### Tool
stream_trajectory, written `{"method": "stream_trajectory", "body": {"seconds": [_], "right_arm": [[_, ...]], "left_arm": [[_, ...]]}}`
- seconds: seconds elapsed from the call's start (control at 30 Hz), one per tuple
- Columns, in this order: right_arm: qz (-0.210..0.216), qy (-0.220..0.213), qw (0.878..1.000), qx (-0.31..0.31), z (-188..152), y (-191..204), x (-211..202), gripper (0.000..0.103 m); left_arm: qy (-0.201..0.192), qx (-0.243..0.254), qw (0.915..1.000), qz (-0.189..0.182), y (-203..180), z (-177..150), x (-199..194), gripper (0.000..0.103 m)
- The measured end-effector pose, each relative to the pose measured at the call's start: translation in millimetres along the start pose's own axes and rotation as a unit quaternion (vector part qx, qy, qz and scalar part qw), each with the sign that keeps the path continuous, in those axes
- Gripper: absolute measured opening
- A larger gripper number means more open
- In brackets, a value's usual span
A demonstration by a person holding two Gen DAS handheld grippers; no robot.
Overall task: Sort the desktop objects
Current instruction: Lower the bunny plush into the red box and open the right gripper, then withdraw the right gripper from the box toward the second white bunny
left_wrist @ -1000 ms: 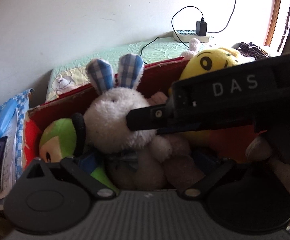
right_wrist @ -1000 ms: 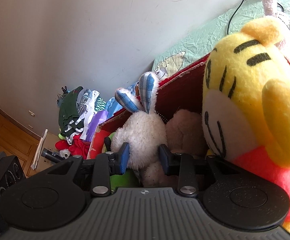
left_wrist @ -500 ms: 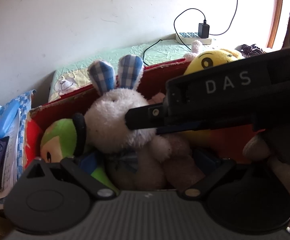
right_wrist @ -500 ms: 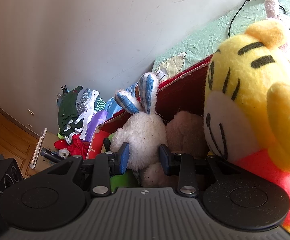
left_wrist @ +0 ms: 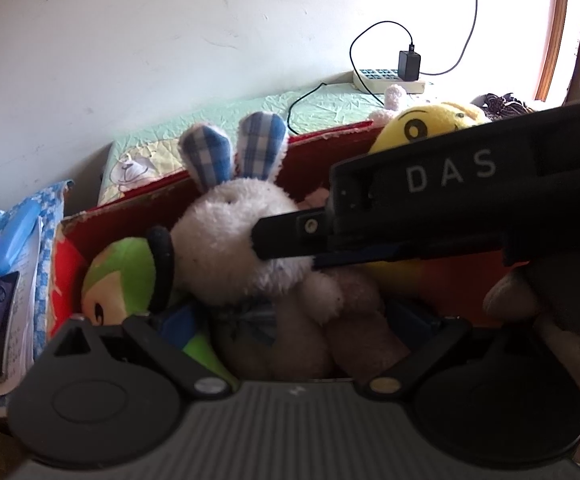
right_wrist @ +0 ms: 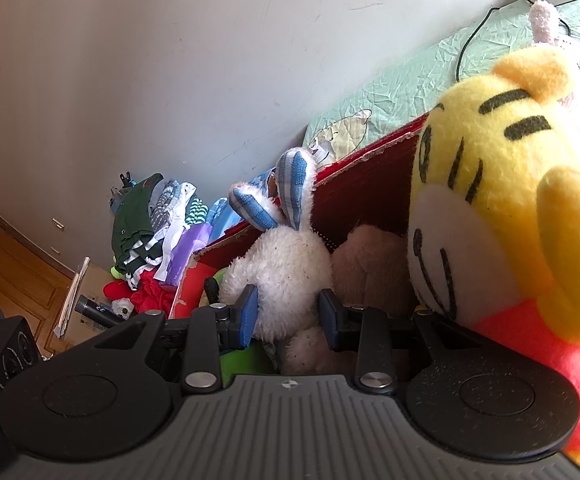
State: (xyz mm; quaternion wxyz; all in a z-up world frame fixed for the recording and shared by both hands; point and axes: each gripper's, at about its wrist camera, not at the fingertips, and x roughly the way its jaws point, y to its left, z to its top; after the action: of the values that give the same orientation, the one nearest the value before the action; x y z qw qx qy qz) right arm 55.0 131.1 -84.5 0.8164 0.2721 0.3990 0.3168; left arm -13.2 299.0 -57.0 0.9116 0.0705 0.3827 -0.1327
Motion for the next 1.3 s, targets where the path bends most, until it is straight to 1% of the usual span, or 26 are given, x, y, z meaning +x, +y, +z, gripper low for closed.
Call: {"method": "stream_trajectory", "body": {"seconds": [0.53,0.7,0.83,0.9,0.93,1.0,1.13,1.17,1.2,1.3], "right_arm": [[0.003,-0.009,1.0,0.003,-1.5,-1.3,-0.3,0.036],[0.012,-0.007,1.0,0.005,-0.5,-2.4,-1.1,0.039],[0.036,-0.002,0.999,0.011,0.4,-6.1,-3.9,0.043],[0.049,0.001,0.999,0.014,2.2,-8.9,-8.4,0.043],[0.064,0.0,0.998,0.023,3.9,-11.5,-14.8,0.042],[0.099,-0.008,0.994,0.034,11.1,-16.5,-32.0,0.042],[0.136,-0.033,0.99,0.02,38.2,-23.4,-74.0,0.042],[0.136,-0.041,0.99,0.019,46.5,-28.2,-84.3,0.042],[0.125,-0.046,0.991,0.016,55.7,-33.5,-92.4,0.042],[0.057,-0.05,0.997,0.009,88.7,-59.6,-106.6,0.043]], "left_arm": [[-0.001,0.002,1.0,0.0,-1.5,-1.1,-2.4,0.099],[0.0,0.006,1.0,0.002,-3.2,1.0,-1.5,0.099],[0.0,0.0,1.0,-0.001,-1.8,1.9,-6.0,0.099],[-0.002,-0.004,0.9999,0.009,-3.7,2.2,-11.9,0.098],[-0.008,-0.005,0.9998,0.019,-6.2,3.0,-17.4,0.097],[-0.03,-0.015,0.999,0.029,-10.5,4.9,-31.7,0.1],[-0.051,-0.054,0.9961,0.047,-20.9,13.3,-51.6,0.1],[-0.058,-0.066,0.995,0.049,-25.5,14.4,-56.3,0.1],[-0.06,-0.075,0.9942,0.048,-28.4,13.9,-60.9,0.1],[-0.055,-0.092,0.9934,0.041,-40.3,21.0,-59.9,0.1]]}}
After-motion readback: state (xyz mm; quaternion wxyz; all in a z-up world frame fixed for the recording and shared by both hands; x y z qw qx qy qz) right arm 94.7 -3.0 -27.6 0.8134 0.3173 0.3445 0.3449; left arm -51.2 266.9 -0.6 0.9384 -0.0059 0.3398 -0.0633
